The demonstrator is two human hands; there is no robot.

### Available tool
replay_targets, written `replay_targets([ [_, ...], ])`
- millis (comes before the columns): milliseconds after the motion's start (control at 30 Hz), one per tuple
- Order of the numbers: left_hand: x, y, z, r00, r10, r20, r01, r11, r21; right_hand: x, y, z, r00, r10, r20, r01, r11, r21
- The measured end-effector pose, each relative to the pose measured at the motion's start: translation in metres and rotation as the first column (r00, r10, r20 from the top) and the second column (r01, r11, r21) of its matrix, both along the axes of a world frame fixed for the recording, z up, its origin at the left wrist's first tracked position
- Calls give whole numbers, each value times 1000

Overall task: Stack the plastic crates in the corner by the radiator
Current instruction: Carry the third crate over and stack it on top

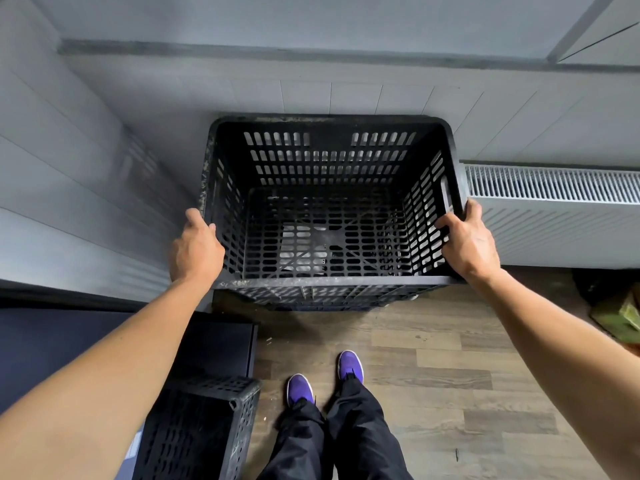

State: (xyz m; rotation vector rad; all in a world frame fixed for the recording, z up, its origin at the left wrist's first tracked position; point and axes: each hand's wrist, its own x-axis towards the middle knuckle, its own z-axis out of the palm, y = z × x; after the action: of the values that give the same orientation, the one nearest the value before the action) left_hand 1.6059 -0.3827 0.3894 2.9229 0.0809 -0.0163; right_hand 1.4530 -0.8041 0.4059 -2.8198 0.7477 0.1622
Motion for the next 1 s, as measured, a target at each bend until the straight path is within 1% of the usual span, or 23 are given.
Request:
replay_targets([
  [100,3,-2,2,1000,4,2,-4,1000,-3,3,-1,0,1000,0,-2,0,1000,6],
  [200,1,-1,5,1000,-9,-17,9,1000,-27,2,1,2,999,-13,-40,12,1000,-14],
  [333,2,3,11,987,-64,-149,60,998,-32,1,7,8,994,-5,-112,0,999,-47],
  [433,-3,2,18,966,-36,-258,24,999,-46,-3,23,11,983,-76,-169,63,994,-84],
  [500,-17,0,19,969,-41,-245,26,998,-62,-11,39,11,985,-118,-127,102,987,-125],
  [600,-44,0,22,981,-66,-185,54,996,-65,-21,55,14,990,-112,-85,95,980,-175],
  [667,-61,1,27,982,-79,-169,69,995,-68,-28,63,20,992,-75,-99,55,980,-190],
  [767,-84,1,38,986,-107,-129,99,993,-68,-34,81,30,995,40,-88,-56,982,-182],
  [833,-99,0,45,987,-111,-119,105,993,-61,-36,98,38,991,120,-59,-124,989,-78],
  [900,-112,-1,50,984,-119,-133,113,992,-54,-36,116,44,975,218,-37,-218,976,14],
  [1000,-134,-5,55,983,-127,-130,122,991,-48,-38,139,52,929,370,-5,-369,927,65],
])
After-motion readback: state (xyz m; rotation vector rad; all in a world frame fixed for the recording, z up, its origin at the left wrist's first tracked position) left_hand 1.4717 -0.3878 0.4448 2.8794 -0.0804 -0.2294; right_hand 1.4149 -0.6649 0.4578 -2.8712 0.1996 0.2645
